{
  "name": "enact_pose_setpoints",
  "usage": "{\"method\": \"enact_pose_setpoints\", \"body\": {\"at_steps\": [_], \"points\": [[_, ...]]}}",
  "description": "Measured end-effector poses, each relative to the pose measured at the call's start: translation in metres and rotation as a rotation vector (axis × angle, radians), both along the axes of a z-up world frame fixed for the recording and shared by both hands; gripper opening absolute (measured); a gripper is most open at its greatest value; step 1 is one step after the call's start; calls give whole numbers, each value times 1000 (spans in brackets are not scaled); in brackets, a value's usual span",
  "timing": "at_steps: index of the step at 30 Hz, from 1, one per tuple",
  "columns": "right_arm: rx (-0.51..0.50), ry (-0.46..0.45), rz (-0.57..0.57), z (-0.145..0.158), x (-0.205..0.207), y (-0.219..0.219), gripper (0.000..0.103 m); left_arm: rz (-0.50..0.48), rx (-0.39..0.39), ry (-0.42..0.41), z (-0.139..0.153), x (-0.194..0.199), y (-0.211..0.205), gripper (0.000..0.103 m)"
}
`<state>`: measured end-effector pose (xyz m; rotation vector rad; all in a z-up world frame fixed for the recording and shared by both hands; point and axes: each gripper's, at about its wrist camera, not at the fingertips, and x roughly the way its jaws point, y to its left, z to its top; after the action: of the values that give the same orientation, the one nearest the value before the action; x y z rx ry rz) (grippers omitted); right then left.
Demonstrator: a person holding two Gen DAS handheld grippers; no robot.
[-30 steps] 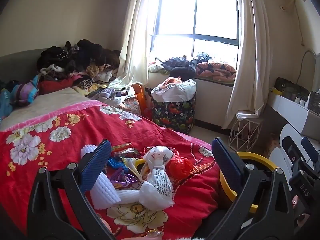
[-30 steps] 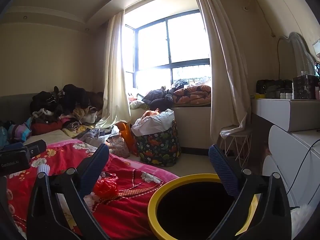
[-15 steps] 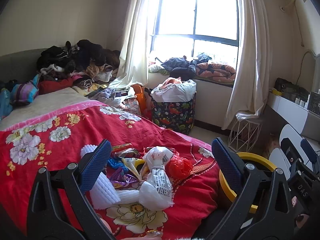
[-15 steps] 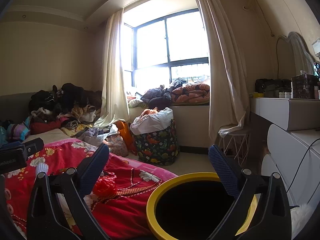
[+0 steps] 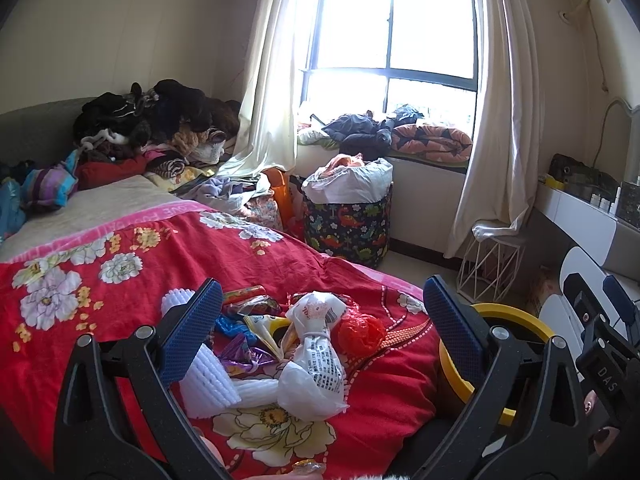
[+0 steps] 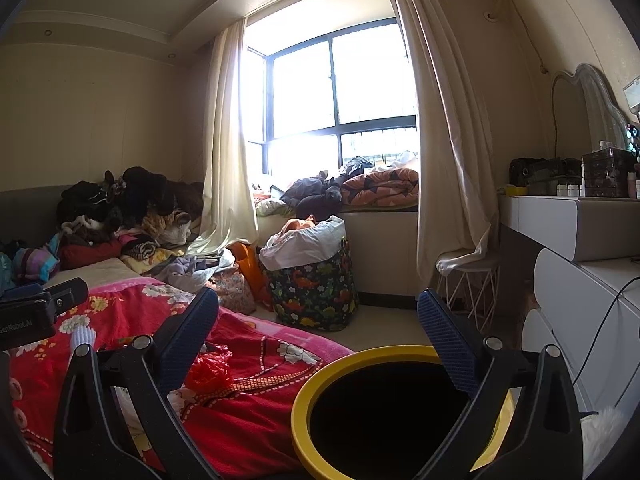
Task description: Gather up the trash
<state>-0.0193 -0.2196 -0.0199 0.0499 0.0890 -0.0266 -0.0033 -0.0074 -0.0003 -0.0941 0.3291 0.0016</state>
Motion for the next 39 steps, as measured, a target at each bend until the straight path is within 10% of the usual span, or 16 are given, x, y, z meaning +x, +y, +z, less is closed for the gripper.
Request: {"method": "enact_pose_setpoints", "body": {"at_steps": [21, 39], "points": [[-39, 21, 31, 0, 6, 10, 97, 34, -26, 5, 0, 4, 14, 92], [-90, 88, 269, 1, 34, 74, 97, 201, -68, 14, -5, 14, 73, 92]]}}
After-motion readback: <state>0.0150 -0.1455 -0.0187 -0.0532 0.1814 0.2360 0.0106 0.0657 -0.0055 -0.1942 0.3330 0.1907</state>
